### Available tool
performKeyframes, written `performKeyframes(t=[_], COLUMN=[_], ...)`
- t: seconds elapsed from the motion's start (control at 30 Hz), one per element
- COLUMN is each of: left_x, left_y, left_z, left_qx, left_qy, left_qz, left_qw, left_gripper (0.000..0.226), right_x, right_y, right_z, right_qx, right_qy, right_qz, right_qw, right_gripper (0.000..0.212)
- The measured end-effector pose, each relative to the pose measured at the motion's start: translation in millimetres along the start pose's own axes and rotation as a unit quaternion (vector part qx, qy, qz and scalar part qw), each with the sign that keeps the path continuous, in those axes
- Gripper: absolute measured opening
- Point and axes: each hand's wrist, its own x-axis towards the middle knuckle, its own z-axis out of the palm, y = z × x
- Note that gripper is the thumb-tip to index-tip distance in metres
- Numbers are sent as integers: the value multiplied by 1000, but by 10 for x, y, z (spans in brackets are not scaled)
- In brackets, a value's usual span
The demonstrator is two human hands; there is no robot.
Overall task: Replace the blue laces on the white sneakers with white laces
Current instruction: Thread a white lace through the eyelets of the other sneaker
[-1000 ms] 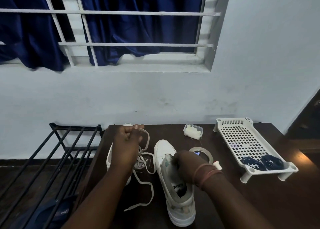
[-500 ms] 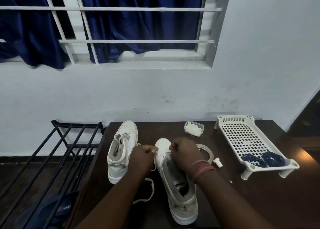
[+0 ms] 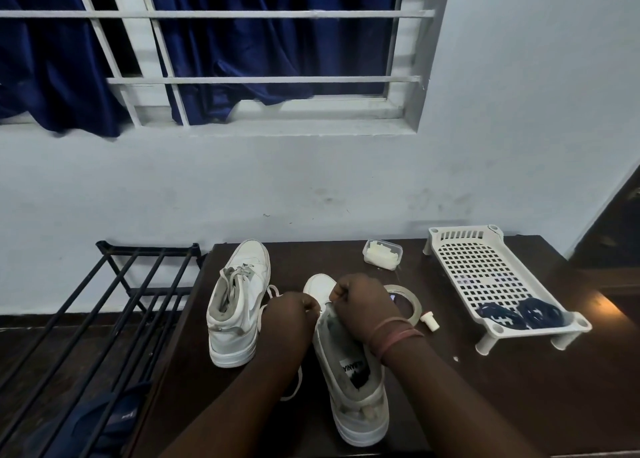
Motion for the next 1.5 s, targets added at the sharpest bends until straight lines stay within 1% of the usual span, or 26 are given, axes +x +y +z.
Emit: performKeyframes(t=[0.07,0.2,0.33,0.47,0.5,0.6,0.67,0.7,0.73,0.8,0.87,0.93,1.0,1.07,1.13,1.17,1.2,1.23,1.27,1.33,1.37,1.4,1.47,1.5], left_x=[33,58,25,-24,-38,-82,-88,-79,-62,-16,33,35,-1,-68,-156,-190,-207,-217,-219,-200,-194,-183,-167,-170], left_y=[3,31,65,76,75,87,85,82,83,130,218,362,499,572,577,556,513,485,453,402,378,352,305,295], left_z=[7,13,-8,-10,-11,-18,9,26,39,16,-71,-136,-172,-120,-24,12,48,63,77,85,81,78,82,78], left_qx=[9,48,43,87,97,132,102,67,31,-12,-42,-69,-77,-59,35,75,91,95,96,104,108,110,93,82], left_qy=[0,-17,-8,14,13,28,30,23,16,33,70,87,52,-12,-56,-52,-34,-16,0,11,10,8,12,15], left_qz=[2,16,27,84,92,116,129,124,102,36,-33,-77,-91,-90,-37,-13,-6,-12,-23,-33,-35,-38,-51,-54], left_qw=[1000,999,999,993,991,984,986,990,994,999,996,991,992,994,997,996,995,995,995,994,993,993,994,995], left_gripper=[22,17,29,27,26,6,7,12,19,27,22,13,9,14,14,19,25,28,28,22,20,19,16,13], right_x=[4,6,-4,-6,-14,-26,-35,-42,-43,-45,-32,-12,-2,-8,-57,-113,-166,-215,-233,-212,-193,-139,-93,-78], right_y=[-4,3,-8,-39,-46,-46,-51,-56,-54,-50,-76,-84,-105,-142,-214,-266,-309,-325,-319,-286,-246,-221,-174,-153], right_z=[2,34,36,22,18,27,25,19,11,-4,-25,-72,-145,-196,-234,-257,-272,-272,-263,-237,-213,-183,-89,-31], right_qx=[3,0,-6,-4,-3,2,1,2,2,5,24,87,167,194,127,72,30,-5,-33,-99,-116,-132,-153,-166], right_qy=[0,-6,-15,-25,-24,-14,-16,-20,-21,-11,18,57,82,76,30,-3,-27,-49,-66,-78,-79,-99,-143,-153], right_qz=[4,6,-3,-3,-1,1,-1,-2,-4,-4,0,32,86,115,96,83,73,63,60,63,67,70,80,78], right_qw=[1000,1000,1000,1000,1000,1000,1000,1000,1000,1000,1000,994,979,971,987,994,997,997,995,990,988,984,974,971], right_gripper=[20,18,20,20,20,19,18,18,19,22,23,23,22,19,13,13,21,30,31,21,26,31,35,34])
